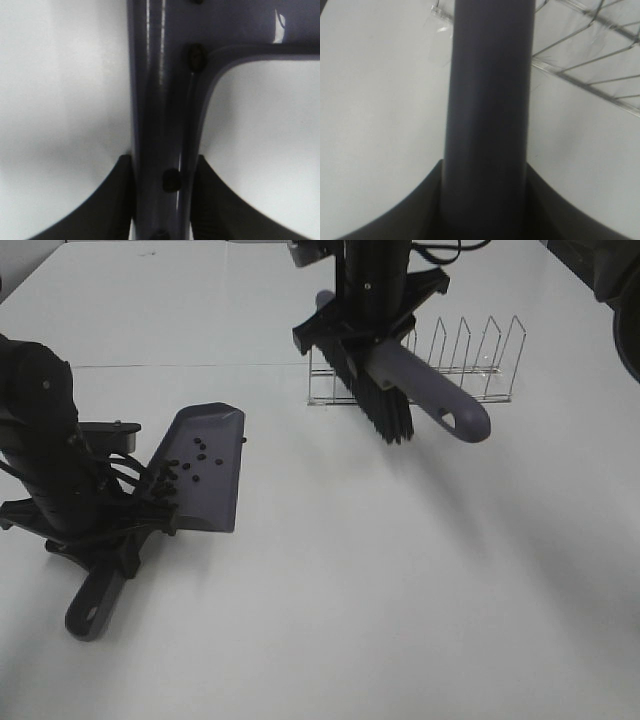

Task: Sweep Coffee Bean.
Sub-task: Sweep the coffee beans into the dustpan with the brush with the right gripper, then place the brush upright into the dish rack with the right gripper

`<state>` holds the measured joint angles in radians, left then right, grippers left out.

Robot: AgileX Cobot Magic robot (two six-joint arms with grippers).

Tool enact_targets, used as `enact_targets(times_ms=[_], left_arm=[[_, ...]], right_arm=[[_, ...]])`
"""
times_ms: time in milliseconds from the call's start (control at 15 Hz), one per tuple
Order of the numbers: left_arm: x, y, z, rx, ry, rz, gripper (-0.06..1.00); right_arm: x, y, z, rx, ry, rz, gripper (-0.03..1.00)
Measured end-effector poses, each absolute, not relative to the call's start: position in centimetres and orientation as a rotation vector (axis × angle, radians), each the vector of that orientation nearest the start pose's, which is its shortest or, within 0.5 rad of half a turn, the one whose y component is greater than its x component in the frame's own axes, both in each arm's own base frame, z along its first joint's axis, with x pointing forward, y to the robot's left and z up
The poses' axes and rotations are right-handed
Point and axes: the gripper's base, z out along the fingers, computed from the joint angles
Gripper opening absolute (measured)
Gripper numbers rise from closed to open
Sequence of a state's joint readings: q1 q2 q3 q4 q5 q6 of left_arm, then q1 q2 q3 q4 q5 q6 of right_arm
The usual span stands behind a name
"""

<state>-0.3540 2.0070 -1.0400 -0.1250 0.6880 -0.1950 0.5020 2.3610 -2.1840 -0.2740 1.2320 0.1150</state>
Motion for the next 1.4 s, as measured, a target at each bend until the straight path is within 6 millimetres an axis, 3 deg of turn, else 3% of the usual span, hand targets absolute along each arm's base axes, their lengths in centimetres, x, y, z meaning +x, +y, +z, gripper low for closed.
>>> enact_targets(times_ms=[267, 600, 1000, 1400], left_arm=[[30.9, -12.2, 9.3, 0.105, 3.156, -0.122, 0.26], [30.9, -12.2, 9.2, 0.122, 3.156, -0.122, 0.26], [30.9, -12.2, 9.2, 0.124, 3.156, -0.122, 0.26], [30.9, -12.2, 9.2, 0.124, 3.156, -0.122, 0.26]], right_arm=[[43.6, 24.9, 13.7, -0.726, 2.904, -0.211, 0.27], [41.7, 29.6, 11.3, -0.873, 2.855, -0.200, 0.27], [41.4, 33.0, 14.5, -0.853, 2.768, 0.011, 0.27], [42.4, 32.5, 19.2, -0.828, 2.618, -0.087, 0.27]])
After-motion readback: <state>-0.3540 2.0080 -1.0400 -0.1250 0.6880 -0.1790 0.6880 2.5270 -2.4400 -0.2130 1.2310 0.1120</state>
